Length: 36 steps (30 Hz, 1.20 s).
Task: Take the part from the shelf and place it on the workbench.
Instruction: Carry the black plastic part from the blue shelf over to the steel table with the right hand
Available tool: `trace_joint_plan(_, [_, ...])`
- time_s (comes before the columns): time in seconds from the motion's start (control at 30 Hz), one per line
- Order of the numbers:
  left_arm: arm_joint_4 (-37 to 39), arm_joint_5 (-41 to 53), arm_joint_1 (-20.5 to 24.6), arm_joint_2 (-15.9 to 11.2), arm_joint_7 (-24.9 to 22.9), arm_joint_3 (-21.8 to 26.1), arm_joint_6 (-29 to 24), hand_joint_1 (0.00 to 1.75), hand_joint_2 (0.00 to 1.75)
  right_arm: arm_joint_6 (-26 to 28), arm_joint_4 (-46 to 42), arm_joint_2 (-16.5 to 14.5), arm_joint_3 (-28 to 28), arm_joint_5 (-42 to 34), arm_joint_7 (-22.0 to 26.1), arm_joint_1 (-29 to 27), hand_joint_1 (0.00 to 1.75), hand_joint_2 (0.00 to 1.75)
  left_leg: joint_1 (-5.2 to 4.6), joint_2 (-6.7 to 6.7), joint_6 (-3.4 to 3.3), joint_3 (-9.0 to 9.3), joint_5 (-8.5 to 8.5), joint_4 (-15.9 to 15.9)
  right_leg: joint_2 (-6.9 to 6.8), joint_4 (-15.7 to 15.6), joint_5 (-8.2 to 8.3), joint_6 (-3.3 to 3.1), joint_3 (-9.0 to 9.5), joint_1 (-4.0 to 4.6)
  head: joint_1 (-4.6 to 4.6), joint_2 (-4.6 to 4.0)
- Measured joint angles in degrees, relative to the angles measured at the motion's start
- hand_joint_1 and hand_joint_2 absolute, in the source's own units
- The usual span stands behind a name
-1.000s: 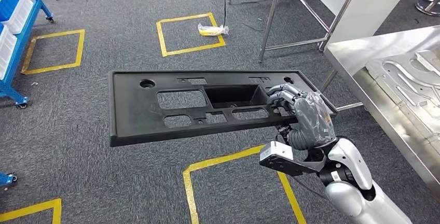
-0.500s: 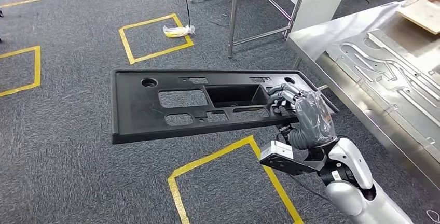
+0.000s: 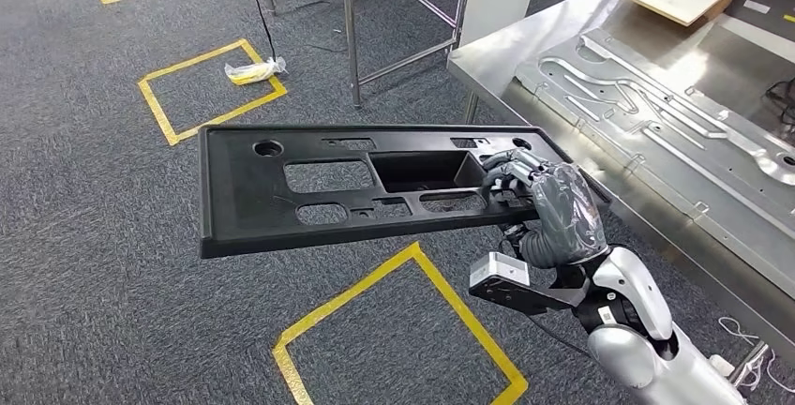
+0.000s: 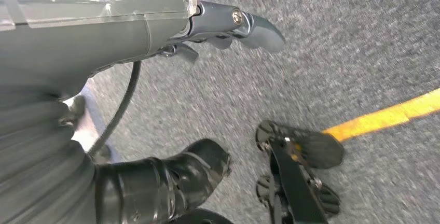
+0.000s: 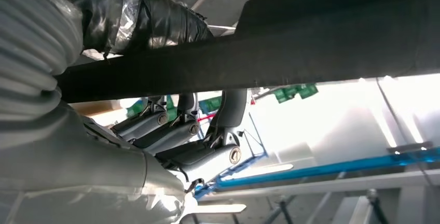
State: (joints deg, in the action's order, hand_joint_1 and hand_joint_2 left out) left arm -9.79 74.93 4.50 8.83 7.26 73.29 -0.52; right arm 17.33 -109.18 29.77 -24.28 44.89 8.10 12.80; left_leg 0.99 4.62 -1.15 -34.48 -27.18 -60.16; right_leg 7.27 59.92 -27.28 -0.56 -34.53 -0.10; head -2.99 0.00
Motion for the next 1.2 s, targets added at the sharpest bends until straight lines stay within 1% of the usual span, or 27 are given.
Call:
trace_joint_plan(0.03, [0.0,0.0,0.1,0.1,0.0,0.0,0.0,0.0,1.75,0.0,0.0,0.0,0.0,0.0,0.0,-0.1,1.75,1.75,-0.02,-0.68,-0.27,0.2,0.06,0.4,0.52,-0.2,0.11,0.4,-0.08,-0.15,0.02,0.0])
trace_joint_plan(0.07, [0.0,0.0,0.1,0.1,0.0,0.0,0.0,0.0,1.75,0.0,0.0,0.1,0.0,0.0,0.0,-0.1,1.75,1.75,0.01,-1.4,-0.62,0.59,0.24,1.0,-0.01,-0.2,0.08,0.75,-0.1,-0.13,-0.04,0.0])
trace_joint_plan(0.13, [0.0,0.0,0.1,0.1,0.0,0.0,0.1,0.0,1.75,0.0,0.0,0.2,0.0,-0.1,0.0,0.0,1.75,1.75,0.23,-2.96,-1.31,1.52,0.6,2.3,-3.26,2.1,-1.32,1.38,-1.24,0.06,-0.15,0.0])
trace_joint_plan(0.17, [0.0,0.0,0.0,0.1,0.0,0.0,0.1,0.0,1.75,0.0,0.0,0.2,0.0,-0.1,0.0,0.0,1.75,1.75,0.19,-3.69,-1.49,1.88,0.61,2.6,-5.23,5.0,-2.74,1.67,-2.69,-0.05,-0.22,0.0])
trace_joint_plan(0.2, [0.0,0.0,0.0,0.1,0.0,0.0,0.1,0.0,1.75,0.0,0.0,0.2,0.0,-0.2,0.0,0.1,1.75,1.75,0.16,-4.44,-1.58,2.08,0.51,2.8,-6.31,8.6,-4.29,1.99,-4.66,-0.27,-0.23,0.0])
trace_joint_plan(0.23, [0.0,0.0,0.0,0.1,0.0,0.0,0.1,0.0,1.75,0.0,0.0,0.2,0.0,-0.2,0.0,0.1,1.75,1.75,0.13,-5.2,-1.57,2.21,0.35,2.8,-6.73,11.8,-5.32,2.27,-6.56,-0.56,-0.24,0.0])
trace_joint_plan(0.27, [0.0,0.0,-0.1,0.1,0.0,0.0,0.1,0.0,1.75,0.0,0.1,0.3,0.0,-0.3,0.0,0.0,1.75,1.75,0.14,-5.96,-1.5,2.34,0.13,2.8,-6.92,13.7,-5.44,2.53,-7.82,-0.85,-0.24,0.0])
trace_joint_plan(0.3, [0.0,0.0,-0.1,0.1,0.0,0.0,0.1,0.0,1.75,0.0,0.1,0.3,0.0,-0.3,0.0,0.0,1.75,1.75,0.15,-6.71,-1.39,2.53,-0.11,2.7,-7.1,13.4,-4.41,2.76,-7.97,-1.12,-0.24,0.0])
trace_joint_plan(0.33, [0.0,0.0,-0.1,0.1,0.0,0.0,0.2,0.0,1.75,0.0,0.2,0.3,0.0,-0.3,0.0,0.0,1.75,1.75,0.19,-7.43,-1.22,2.81,-0.39,2.7,-7.49,10.7,-2.39,2.92,-6.82,-1.31,-0.23,0.0])
trace_joint_plan(0.37, [0.0,-0.1,-0.1,0.1,0.0,0.0,0.2,0.0,1.75,0.0,0.2,0.3,0.0,-0.3,0.0,0.0,1.75,1.75,0.22,-8.08,-0.96,3.16,-0.71,2.7,-8.5,6.7,-0.22,3.0,-4.9,-1.39,-0.24,0.0])
trace_joint_plan(0.43, [0.0,-0.1,0.0,0.1,0.1,0.0,0.1,0.0,1.75,-0.3,0.3,0.1,0.0,0.0,-0.2,0.2,1.75,1.75,0.06,-9.2,-0.27,3.78,-1.35,2.6,-10.61,0.2,2.2,2.61,-1.64,-0.87,-0.22,0.0])
trace_joint_plan(0.47, [0.0,-0.2,0.0,0.1,0.2,0.0,0.1,0.0,1.75,-0.5,0.3,0.0,-0.1,0.3,-0.4,0.3,1.75,1.75,-0.04,-9.71,0.13,4.05,-1.61,2.6,-11.11,-1.1,2.28,2.22,-1.05,-0.54,-0.22,0.0])
trace_joint_plan(0.53, [0.0,-0.2,0.2,0.1,0.3,0.0,0.0,0.0,1.75,-0.9,0.4,-0.2,-0.2,1.0,-0.8,0.5,1.75,1.75,-0.07,-10.83,0.87,4.64,-2.02,2.8,-10.01,-1.2,1.97,1.32,-1.0,-0.11,-0.2,0.0])
trace_joint_plan(0.57, [0.0,-0.3,0.3,0.1,0.3,0.0,0.0,0.0,1.75,-0.9,0.4,-0.3,-0.2,1.3,-0.9,0.6,1.75,1.75,0.06,-10.84,1.21,4.93,-2.36,2.6,-9.35,-1.4,1.94,0.9,-0.75,-0.18,-0.21,0.0])
trace_joint_plan(0.63, [0.0,-0.3,0.4,0.1,0.3,0.1,-0.1,0.0,1.75,-1.0,0.5,-0.5,-0.3,1.7,-1.2,0.9,1.75,1.75,0.3,-8.72,1.61,4.12,-4.15,0.0,-8.14,-1.9,1.99,-0.02,-0.05,-0.42,-0.2,0.0])
trace_joint_plan(0.7, [0.0,-0.3,0.4,0.1,0.3,0.1,-0.1,0.0,1.75,-1.0,0.8,-1.1,-0.5,2.3,-1.5,1.5,1.75,1.75,0.37,-5.79,1.62,0.46,-7.41,-7.0,-6.95,-2.2,1.91,-0.71,0.35,-0.44,-0.18,0.0])
trace_joint_plan(0.73, [0.0,-0.3,0.3,0.1,0.3,0.1,-0.1,0.0,1.75,-1.0,1.0,-1.4,-0.7,2.6,-1.7,1.7,1.75,1.75,0.33,-5.18,1.61,-1.83,-8.74,-10.8,-6.24,-2.2,1.8,-0.93,0.4,-0.29,-0.16,0.0])
trace_joint_plan(0.77, [0.0,-0.2,0.3,0.1,0.2,0.1,-0.1,0.0,1.75,-1.0,1.2,-1.8,-1.1,3.1,-1.9,1.8,1.75,1.75,0.29,-4.93,1.56,-3.61,-9.09,-13.4,-5.43,-2.1,1.68,-1.06,0.48,-0.13,-0.16,0.0])
trace_joint_plan(0.8, [0.0,-0.2,0.2,0.1,0.2,0.1,-0.1,0.0,1.75,-1.0,1.4,-2.2,-1.4,3.5,-2.1,1.8,1.75,1.75,0.25,-4.81,1.44,-4.52,-8.28,-14.0,-4.6,-2.0,1.53,-1.13,0.59,0.01,-0.16,0.0])
trace_joint_plan(0.83, [0.0,-0.2,0.1,0.1,0.2,0.1,-0.1,0.0,1.75,-0.9,1.7,-2.4,-1.7,3.8,-2.4,1.9,1.75,1.75,0.22,-4.57,1.23,-4.34,-6.26,-12.3,-3.73,-1.8,1.34,-1.13,0.72,0.11,-0.16,0.0])
trace_joint_plan(0.87, [0.0,-0.2,0.0,0.0,0.2,0.1,-0.1,0.0,1.75,-0.9,1.9,-2.6,-1.9,4.2,-2.6,2.0,1.75,1.75,0.18,-3.94,0.94,-3.28,-3.58,-8.8,-2.92,-1.5,1.09,-1.06,0.84,0.16,-0.16,0.0])
trace_joint_plan(0.93, [0.0,-0.2,-0.1,-0.1,0.3,0.1,-0.1,0.0,1.75,-0.7,2.4,-2.9,-2.3,4.7,-3.1,2.3,1.75,1.75,0.2,-1.67,0.4,-0.66,-0.11,-1.9,-1.55,-0.9,0.56,-0.73,0.84,0.28,-0.18,0.0])
trace_joint_plan(0.97, [0.0,-0.2,-0.1,-0.1,0.3,0.1,-0.1,0.0,1.75,-0.7,2.6,-3.0,-2.5,4.8,-3.3,2.4,1.75,1.75,0.23,-0.75,0.26,0.13,0.41,0.0,-1.11,-0.7,0.39,-0.58,0.76,0.32,-0.19,0.0])
trace_joint_plan(1.0, [0.0,-0.1,-0.1,-0.1,0.3,0.1,-0.1,0.0,1.75,-0.6,2.7,-3.1,-2.6,4.8,-3.3,2.5,1.75,1.75,0.28,-0.25,0.21,0.48,0.25,0.7,-0.82,-0.5,0.3,-0.46,0.67,0.37,-0.2,0.0])
trace_joint_plan(1.13, [0.0,-0.1,-0.1,-0.1,0.3,0.1,-0.1,0.0,1.75,-0.6,2.7,-3.1,-2.7,4.8,-3.4,2.6,1.75,1.75,0.29,-0.41,0.25,0.58,0.27,0.9,-0.62,-0.4,0.27,-0.4,0.61,0.34,-0.19,0.0])
trace_joint_plan(1.17, [0.0,-0.1,0.0,-0.1,0.4,0.1,-0.1,0.0,1.75,-0.6,2.9,-3.1,-2.8,4.8,-3.4,2.6,1.75,1.75,0.3,-0.95,0.08,0.7,0.3,1.1,-0.1,-0.6,0.32,-0.05,0.56,0.28,-0.18,0.0])
trace_joint_plan(1.2, [0.0,-0.1,0.1,0.0,0.4,0.1,-0.1,0.0,1.75,-0.5,3.1,-3.2,-3.0,4.8,-3.5,2.8,1.75,1.75,0.31,-2.16,-0.32,1.16,0.33,1.6,-1.61,1.8,-0.95,0.56,-0.77,0.14,-0.21,0.0])
